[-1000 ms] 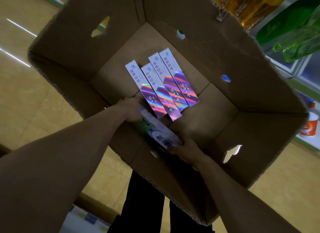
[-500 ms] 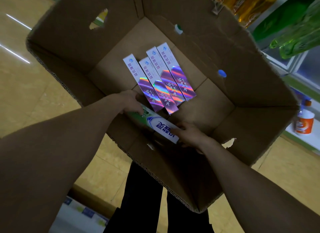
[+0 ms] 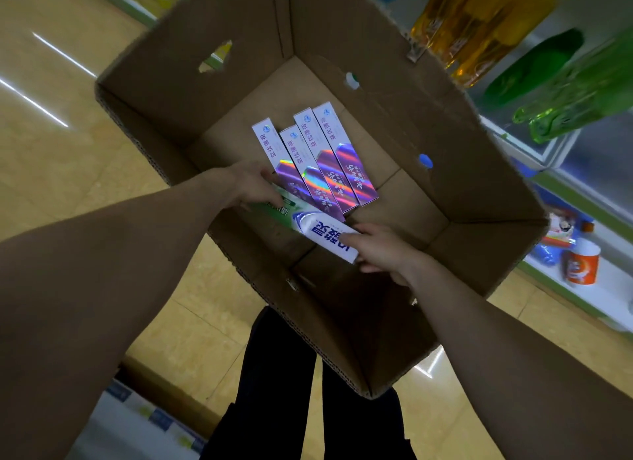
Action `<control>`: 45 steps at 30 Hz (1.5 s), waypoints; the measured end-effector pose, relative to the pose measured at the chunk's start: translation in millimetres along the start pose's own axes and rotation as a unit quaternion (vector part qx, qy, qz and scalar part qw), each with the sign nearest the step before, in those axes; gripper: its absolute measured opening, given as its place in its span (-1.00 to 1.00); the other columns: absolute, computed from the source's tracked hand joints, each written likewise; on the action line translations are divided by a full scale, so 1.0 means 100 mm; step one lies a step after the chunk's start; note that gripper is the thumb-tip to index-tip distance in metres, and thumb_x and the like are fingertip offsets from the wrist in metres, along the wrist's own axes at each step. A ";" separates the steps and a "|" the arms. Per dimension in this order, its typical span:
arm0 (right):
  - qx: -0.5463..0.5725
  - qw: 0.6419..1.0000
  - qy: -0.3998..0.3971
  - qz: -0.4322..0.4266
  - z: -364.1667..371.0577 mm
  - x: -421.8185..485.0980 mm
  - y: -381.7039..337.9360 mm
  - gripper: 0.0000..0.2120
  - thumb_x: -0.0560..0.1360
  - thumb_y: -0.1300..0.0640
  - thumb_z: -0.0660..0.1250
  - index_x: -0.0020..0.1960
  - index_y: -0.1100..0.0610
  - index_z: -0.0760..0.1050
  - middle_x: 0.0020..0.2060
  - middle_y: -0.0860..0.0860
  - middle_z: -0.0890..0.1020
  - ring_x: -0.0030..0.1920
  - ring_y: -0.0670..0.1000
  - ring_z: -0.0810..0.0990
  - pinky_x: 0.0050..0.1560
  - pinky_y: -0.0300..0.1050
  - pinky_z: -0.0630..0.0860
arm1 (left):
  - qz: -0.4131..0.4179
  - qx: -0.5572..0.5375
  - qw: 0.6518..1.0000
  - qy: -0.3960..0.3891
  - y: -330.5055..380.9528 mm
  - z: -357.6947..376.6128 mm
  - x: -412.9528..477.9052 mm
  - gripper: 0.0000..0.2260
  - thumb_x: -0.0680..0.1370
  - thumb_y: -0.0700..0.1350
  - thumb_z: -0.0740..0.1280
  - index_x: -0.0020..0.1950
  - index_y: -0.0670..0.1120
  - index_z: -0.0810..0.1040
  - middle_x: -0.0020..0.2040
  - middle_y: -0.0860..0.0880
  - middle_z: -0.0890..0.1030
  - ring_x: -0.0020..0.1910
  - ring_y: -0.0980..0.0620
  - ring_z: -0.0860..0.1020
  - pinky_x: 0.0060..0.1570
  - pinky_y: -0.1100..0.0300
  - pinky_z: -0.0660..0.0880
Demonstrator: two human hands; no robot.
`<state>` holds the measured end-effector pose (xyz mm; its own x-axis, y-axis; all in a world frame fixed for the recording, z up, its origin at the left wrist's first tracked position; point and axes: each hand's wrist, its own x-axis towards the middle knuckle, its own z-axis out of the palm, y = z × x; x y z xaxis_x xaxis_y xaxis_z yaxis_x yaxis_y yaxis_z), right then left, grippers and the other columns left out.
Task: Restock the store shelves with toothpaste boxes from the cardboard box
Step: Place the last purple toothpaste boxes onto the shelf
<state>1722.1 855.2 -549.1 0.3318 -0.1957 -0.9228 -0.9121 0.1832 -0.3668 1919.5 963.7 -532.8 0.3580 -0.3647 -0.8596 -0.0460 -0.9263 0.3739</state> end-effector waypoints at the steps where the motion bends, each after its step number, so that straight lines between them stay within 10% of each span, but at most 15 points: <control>1: 0.003 1.000 -0.002 -0.007 -0.02 -0.05 -0.04 -0.60 0.56 0.01 0.29 0.37 0.05 0.36 0.04 -0.01 0.58 0.04 -0.02 0.55 -0.11 -0.16 0.50 | -0.002 -0.005 1.000 0.005 0.04 -0.04 -0.05 -0.61 0.52 -0.16 0.40 0.33 -0.07 0.45 0.01 0.00 0.42 -0.12 0.04 0.43 -0.39 0.31 0.39; 11: -0.044 0.987 0.046 -0.150 -0.51 -0.71 -0.74 -0.83 0.52 0.02 0.35 0.09 0.03 0.53 -0.22 -0.09 0.60 -0.35 -0.18 0.58 -0.33 -0.31 0.49 | 0.060 -0.109 0.979 0.162 0.58 -0.71 -0.95 -0.84 0.45 -0.12 0.47 -0.01 -0.05 0.57 0.03 -0.10 0.53 -0.01 -0.03 0.49 -0.15 0.18 0.45; 18: -0.111 0.953 0.063 -0.275 -0.73 -1.54 -1.56 -0.70 0.51 0.13 0.38 0.22 0.19 0.52 -0.47 -0.14 0.52 -0.57 -0.22 0.43 -0.55 -0.35 0.34 | 0.112 -0.194 0.949 0.222 0.78 -1.31 -1.95 -0.63 0.51 -0.19 0.39 0.30 -0.12 0.46 0.11 -0.14 0.54 0.01 -0.04 0.56 -0.28 0.22 0.58; 28: -0.132 0.878 0.054 -0.456 -0.51 -2.95 -2.46 -0.59 0.41 0.18 0.49 0.20 0.11 0.46 -0.08 0.08 0.62 -0.25 -0.02 0.54 -0.16 -0.14 0.50 | 0.178 -0.321 0.857 0.362 0.56 -1.73 -3.74 -0.65 0.51 -0.29 0.36 0.29 -0.15 0.48 0.08 -0.13 0.58 -0.03 -0.04 0.59 -0.17 0.15 0.60; 39: -0.092 0.797 -0.048 -0.595 0.31 -4.37 -2.96 -0.60 0.45 0.33 0.40 0.26 0.19 0.46 -0.28 -0.01 0.58 -0.29 -0.05 0.52 -0.25 -0.20 0.52 | 0.231 -0.416 0.715 0.512 -0.07 -1.81 -5.39 -0.68 0.50 -0.34 0.34 0.23 -0.11 0.49 0.09 -0.18 0.58 -0.03 -0.07 0.61 -0.10 0.09 0.61; 45: -0.157 0.757 -0.141 -0.618 1.00 -4.85 -2.96 -0.80 0.44 0.18 0.44 0.06 0.10 0.59 -0.28 -0.05 0.63 -0.31 -0.09 0.54 -0.14 -0.07 0.55 | 0.312 -0.569 0.500 0.573 -0.51 -1.76 -6.06 -0.49 0.46 -0.38 0.36 0.37 -0.14 0.34 0.16 -0.24 0.54 -0.14 -0.08 0.62 -0.17 -0.03 0.61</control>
<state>1855.0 992.8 -4.6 0.9767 0.1911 0.0974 0.1391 -0.2188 -0.9658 1869.1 1248.7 30.6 0.9348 0.3485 0.0689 -0.1549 0.2254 0.9619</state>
